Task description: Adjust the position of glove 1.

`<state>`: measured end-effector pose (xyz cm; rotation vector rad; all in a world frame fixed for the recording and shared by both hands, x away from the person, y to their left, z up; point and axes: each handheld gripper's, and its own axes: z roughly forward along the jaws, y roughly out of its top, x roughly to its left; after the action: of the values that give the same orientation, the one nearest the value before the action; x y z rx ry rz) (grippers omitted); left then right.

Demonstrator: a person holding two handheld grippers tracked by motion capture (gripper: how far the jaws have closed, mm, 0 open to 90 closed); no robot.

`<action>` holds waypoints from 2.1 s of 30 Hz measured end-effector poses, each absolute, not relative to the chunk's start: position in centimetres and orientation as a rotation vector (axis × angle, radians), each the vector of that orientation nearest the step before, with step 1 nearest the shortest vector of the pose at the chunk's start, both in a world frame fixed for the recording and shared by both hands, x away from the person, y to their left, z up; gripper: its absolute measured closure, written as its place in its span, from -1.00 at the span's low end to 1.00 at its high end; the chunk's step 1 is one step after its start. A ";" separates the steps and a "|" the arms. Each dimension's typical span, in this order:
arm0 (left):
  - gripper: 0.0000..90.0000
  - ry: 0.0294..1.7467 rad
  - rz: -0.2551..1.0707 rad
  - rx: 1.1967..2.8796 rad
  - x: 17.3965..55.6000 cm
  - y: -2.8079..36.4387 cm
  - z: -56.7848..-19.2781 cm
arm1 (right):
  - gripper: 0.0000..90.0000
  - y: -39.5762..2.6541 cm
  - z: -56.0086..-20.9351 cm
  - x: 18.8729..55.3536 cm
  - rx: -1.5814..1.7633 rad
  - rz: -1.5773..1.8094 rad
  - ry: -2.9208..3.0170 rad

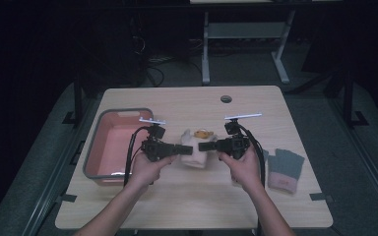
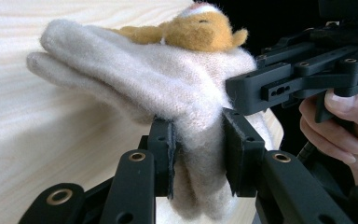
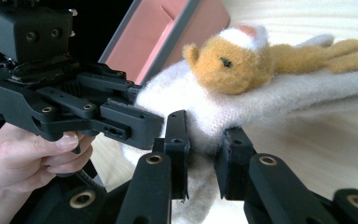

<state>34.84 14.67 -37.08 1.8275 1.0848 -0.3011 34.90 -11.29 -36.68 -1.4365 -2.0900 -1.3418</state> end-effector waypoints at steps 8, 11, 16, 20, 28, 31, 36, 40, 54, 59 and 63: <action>0.49 1.079 -0.280 1.820 35.4 15.6 -35.7 | 0.70 -10.5 -35.4 35.7 -1.415 -1.351 -2.102; 0.49 1.081 -0.275 1.813 35.5 16.0 -35.3 | 0.70 -10.1 -34.9 36.0 -1.406 -1.354 -2.105; 0.49 1.085 -0.272 1.795 35.8 16.8 -34.9 | 0.70 -9.4 -34.2 36.5 -1.389 -1.354 -2.113; 0.49 1.095 -0.256 1.782 35.8 17.6 -34.3 | 0.70 -8.5 -33.6 37.0 -1.368 -1.346 -2.140; 0.49 1.093 -0.251 1.776 36.4 18.8 -33.5 | 0.70 -7.6 -32.9 37.8 -1.346 -1.353 -2.133; 0.49 1.094 -0.240 1.777 36.5 19.3 -33.1 | 0.70 -7.1 -32.6 38.2 -1.337 -1.351 -2.128; 0.49 1.090 -0.232 1.772 36.5 19.8 -32.5 | 0.70 -6.6 -32.1 38.4 -1.324 -1.364 -2.134; 0.49 1.084 -0.215 1.778 36.4 20.4 -32.1 | 0.70 -6.0 -31.9 38.4 -1.318 -1.373 -2.120; 0.49 1.076 -0.189 1.778 36.0 22.1 -30.8 | 0.69 -4.3 -30.8 38.4 -1.285 -1.382 -2.131; 0.49 1.075 -0.178 1.778 36.1 22.7 -30.4 | 0.69 -3.8 -30.3 38.6 -1.279 -1.387 -2.132; 0.49 1.082 -0.171 1.767 36.1 23.4 -30.0 | 0.69 -3.1 -29.9 38.9 -1.261 -1.386 -2.142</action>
<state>36.11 23.40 -30.00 1.7675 1.0818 -0.1709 38.91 -3.12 -29.89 -1.2612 -2.1421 -1.3857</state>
